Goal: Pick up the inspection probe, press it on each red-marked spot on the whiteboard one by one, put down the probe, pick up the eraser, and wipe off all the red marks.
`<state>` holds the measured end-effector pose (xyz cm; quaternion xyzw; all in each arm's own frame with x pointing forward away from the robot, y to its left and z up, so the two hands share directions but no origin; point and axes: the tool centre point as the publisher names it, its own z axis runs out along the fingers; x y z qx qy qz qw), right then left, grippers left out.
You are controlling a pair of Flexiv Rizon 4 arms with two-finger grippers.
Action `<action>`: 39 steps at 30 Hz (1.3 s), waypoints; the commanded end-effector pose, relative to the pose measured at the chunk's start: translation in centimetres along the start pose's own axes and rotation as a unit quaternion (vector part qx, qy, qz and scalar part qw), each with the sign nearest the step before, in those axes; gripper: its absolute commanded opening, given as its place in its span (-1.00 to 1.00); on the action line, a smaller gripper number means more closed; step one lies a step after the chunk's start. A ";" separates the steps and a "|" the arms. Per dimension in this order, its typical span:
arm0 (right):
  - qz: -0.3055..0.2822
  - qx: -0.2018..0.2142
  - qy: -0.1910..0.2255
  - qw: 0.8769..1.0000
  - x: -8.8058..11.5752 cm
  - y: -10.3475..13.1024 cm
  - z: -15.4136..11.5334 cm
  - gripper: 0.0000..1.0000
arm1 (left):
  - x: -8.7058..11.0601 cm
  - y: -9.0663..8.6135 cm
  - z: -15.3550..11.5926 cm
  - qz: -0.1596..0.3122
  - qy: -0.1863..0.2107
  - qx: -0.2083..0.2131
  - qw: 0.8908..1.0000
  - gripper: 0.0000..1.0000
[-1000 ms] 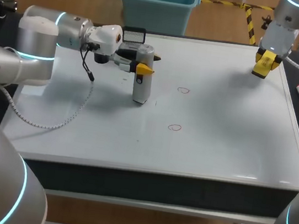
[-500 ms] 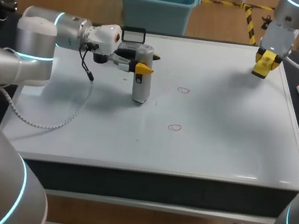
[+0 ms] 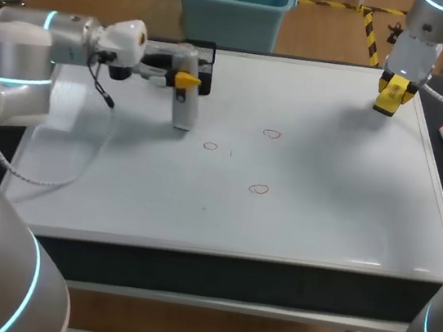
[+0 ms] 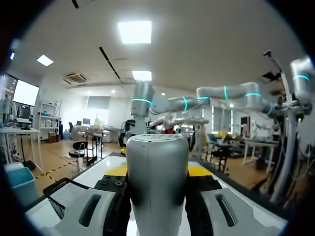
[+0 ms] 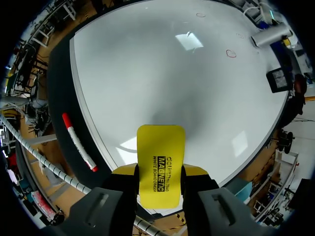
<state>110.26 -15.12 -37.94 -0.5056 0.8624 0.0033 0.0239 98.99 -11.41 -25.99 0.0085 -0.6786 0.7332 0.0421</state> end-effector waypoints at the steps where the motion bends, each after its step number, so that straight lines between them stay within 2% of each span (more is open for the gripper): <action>1: -0.001 0.000 0.001 1.000 0.1 0.0 -0.2 -1.00 | 0.0 -1.3 -2.6 0.008 -0.040 -0.014 0.999 -1.00; 8: -0.001 0.000 0.001 1.000 0.1 0.0 -0.2 -1.00 | -3.7 -1.9 -8.6 0.013 -0.133 -0.020 0.991 -1.00; 13: -0.001 0.000 0.001 1.000 0.1 0.0 -0.2 -1.00 | -5.1 -2.8 -11.7 0.022 -0.168 -0.031 0.985 -1.00; 18: -0.001 0.000 0.001 1.000 0.1 0.0 -0.2 -1.00 | -6.2 -2.7 -14.7 0.016 -0.203 -0.033 0.979 -1.00; 28: -0.001 0.000 0.001 1.000 0.1 0.0 -0.2 -1.00 | -8.3 -2.8 -19.1 0.017 -0.244 -0.031 0.969 -1.00; 39: -0.001 0.000 0.001 1.000 0.1 0.0 -0.2 -1.00 | -9.4 -3.3 -21.9 0.030 -0.261 -0.027 0.964 -1.00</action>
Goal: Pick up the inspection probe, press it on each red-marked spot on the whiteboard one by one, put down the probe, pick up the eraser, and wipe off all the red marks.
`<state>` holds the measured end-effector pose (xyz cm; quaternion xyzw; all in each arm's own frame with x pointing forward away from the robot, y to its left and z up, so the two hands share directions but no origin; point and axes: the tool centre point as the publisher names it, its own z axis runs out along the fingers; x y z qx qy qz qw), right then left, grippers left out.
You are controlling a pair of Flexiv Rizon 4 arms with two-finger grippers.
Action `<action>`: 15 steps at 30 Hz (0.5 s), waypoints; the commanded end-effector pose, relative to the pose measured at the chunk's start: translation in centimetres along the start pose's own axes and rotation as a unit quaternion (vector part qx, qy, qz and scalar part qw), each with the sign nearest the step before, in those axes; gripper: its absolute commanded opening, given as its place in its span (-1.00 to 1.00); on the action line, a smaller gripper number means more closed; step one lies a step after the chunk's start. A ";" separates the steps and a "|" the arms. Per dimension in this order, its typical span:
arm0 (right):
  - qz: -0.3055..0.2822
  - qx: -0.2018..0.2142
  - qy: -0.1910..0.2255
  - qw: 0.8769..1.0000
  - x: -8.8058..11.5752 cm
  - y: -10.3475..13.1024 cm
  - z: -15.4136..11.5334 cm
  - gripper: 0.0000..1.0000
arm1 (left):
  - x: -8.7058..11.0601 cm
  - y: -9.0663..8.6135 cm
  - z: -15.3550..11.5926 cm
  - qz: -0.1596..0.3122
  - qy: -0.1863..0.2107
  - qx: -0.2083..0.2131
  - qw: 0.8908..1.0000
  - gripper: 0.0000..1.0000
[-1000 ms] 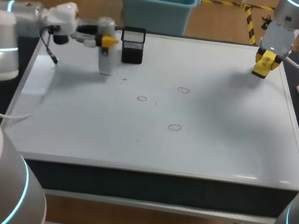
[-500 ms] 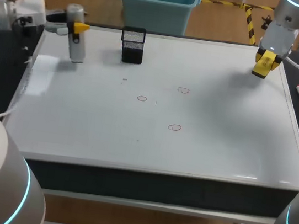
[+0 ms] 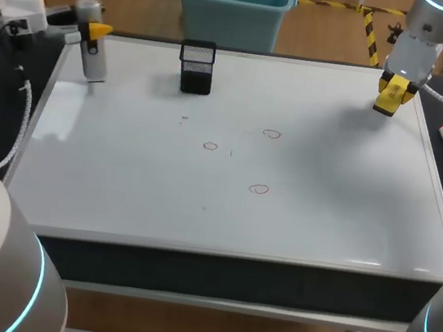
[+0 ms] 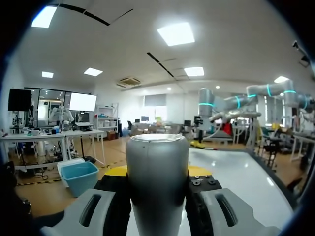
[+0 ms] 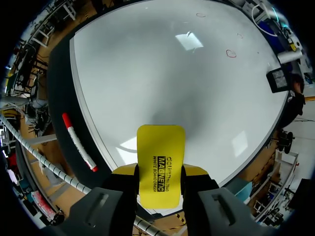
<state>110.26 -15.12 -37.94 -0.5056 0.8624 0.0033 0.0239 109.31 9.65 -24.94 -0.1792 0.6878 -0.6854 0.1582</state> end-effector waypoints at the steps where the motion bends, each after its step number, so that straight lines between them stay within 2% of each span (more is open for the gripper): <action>1: -0.001 0.000 0.001 1.000 0.1 0.0 -0.2 -1.00 | -0.5 0.2 -0.4 -0.001 -0.001 0.003 1.000 -1.00; 15: -0.001 0.000 0.001 1.000 0.1 0.0 -0.2 -1.00 | -1.0 0.1 -1.4 -0.003 -0.008 0.014 1.000 -1.00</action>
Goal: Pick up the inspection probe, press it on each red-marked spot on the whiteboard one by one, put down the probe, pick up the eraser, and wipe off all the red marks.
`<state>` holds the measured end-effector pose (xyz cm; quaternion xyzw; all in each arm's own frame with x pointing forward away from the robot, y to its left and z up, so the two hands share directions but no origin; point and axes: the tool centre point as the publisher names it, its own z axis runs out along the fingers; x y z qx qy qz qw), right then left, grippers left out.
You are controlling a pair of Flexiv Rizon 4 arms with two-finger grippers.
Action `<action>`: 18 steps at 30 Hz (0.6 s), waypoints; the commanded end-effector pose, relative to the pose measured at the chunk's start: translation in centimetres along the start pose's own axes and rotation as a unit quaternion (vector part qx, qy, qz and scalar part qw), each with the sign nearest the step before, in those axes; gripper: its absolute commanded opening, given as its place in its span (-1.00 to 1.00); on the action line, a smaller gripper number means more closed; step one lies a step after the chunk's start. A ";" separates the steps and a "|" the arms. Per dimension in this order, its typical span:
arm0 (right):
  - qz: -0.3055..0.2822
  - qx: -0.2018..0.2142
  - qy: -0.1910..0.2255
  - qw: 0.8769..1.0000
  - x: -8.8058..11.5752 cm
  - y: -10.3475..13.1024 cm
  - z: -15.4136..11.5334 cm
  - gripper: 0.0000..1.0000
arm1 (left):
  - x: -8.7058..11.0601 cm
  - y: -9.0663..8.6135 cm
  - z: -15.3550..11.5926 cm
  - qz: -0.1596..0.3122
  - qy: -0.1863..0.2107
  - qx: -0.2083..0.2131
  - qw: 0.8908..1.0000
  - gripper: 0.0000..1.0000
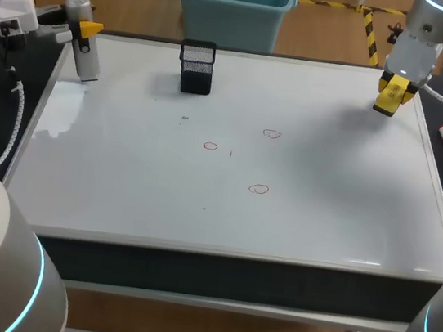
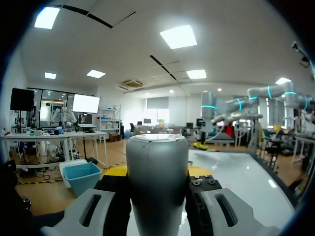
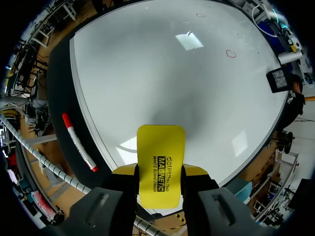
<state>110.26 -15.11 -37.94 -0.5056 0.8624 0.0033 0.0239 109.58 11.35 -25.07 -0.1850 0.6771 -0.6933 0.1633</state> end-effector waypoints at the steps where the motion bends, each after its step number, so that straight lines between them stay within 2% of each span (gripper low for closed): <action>1: -0.001 0.000 0.001 1.000 0.1 0.0 -0.2 -1.00 | 0.0 -0.1 0.0 0.001 -0.001 0.001 1.000 -1.00; 8: -0.001 0.000 0.001 1.000 0.1 0.0 -0.2 -1.00 | 0.0 -0.1 0.0 0.001 -0.001 0.001 1.000 -1.00; 12: -0.047 0.018 0.017 0.999 -2.5 2.1 -1.4 -1.00 | 0.0 -0.1 0.0 0.001 -0.001 0.001 1.000 -1.00; 16: -0.092 0.030 0.040 0.994 -5.4 5.3 -1.9 -1.00 | 0.0 -0.1 0.0 0.001 -0.001 0.001 1.000 -1.00; 18: -0.104 0.035 0.039 0.993 -6.7 7.3 -2.2 -1.00 | 0.0 -0.1 0.0 0.001 -0.001 0.001 1.000 -1.00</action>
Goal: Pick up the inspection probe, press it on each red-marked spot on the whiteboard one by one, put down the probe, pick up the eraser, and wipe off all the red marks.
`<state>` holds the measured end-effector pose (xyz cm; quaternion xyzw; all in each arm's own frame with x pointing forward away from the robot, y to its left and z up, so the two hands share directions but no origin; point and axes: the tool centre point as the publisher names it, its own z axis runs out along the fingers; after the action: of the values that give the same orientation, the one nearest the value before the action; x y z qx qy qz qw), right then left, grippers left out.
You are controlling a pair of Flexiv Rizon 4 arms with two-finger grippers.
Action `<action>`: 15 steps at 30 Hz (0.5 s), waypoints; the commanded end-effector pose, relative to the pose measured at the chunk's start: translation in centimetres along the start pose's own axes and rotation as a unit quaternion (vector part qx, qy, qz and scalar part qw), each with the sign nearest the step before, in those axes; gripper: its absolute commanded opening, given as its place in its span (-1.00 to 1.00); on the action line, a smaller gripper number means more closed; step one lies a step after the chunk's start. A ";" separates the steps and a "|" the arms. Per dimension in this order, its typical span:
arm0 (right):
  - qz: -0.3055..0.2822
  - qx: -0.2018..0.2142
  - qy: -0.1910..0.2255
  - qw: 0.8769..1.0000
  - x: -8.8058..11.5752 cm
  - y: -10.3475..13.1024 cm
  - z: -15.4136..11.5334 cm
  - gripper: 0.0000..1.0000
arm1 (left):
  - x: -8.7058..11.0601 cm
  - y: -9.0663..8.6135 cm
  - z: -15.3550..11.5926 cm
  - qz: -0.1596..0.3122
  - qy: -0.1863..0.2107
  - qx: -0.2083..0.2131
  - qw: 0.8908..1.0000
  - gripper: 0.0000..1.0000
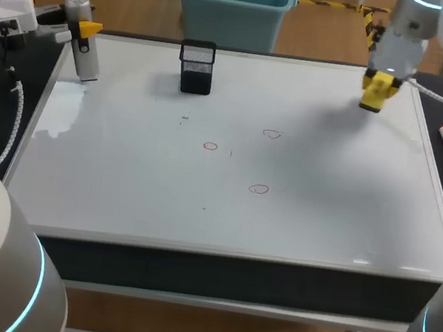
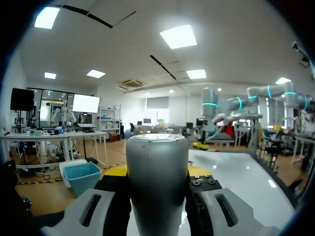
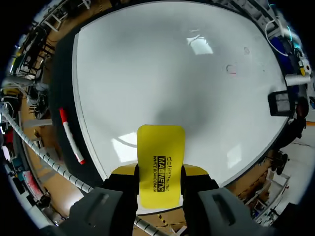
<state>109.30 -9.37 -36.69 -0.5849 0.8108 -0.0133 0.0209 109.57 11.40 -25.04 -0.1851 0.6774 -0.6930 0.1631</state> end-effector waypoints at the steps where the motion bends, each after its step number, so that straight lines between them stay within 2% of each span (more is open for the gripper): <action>1: -0.017 0.024 0.030 0.999 -3.5 4.0 -1.4 -1.00 | 0.0 0.0 0.0 0.001 -0.001 0.001 1.000 -1.00; 5: -0.048 0.031 0.023 0.998 -6.6 7.6 -2.2 -1.00 | 0.0 0.0 0.0 0.001 -0.001 0.001 1.000 -1.00; 10: -0.087 0.039 -0.006 0.995 -10.4 12.5 -3.6 -1.00 | 0.0 0.0 0.0 0.001 -0.001 0.001 1.000 -1.00; 15: -0.135 0.037 -0.025 0.990 -13.6 17.6 -4.8 -1.00 | 0.0 0.0 0.0 0.001 -0.001 0.001 1.000 -1.00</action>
<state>100.24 7.98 -33.19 -0.6858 0.7265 -0.0034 0.0428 109.55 11.40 -25.02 -0.1851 0.6775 -0.6930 0.1630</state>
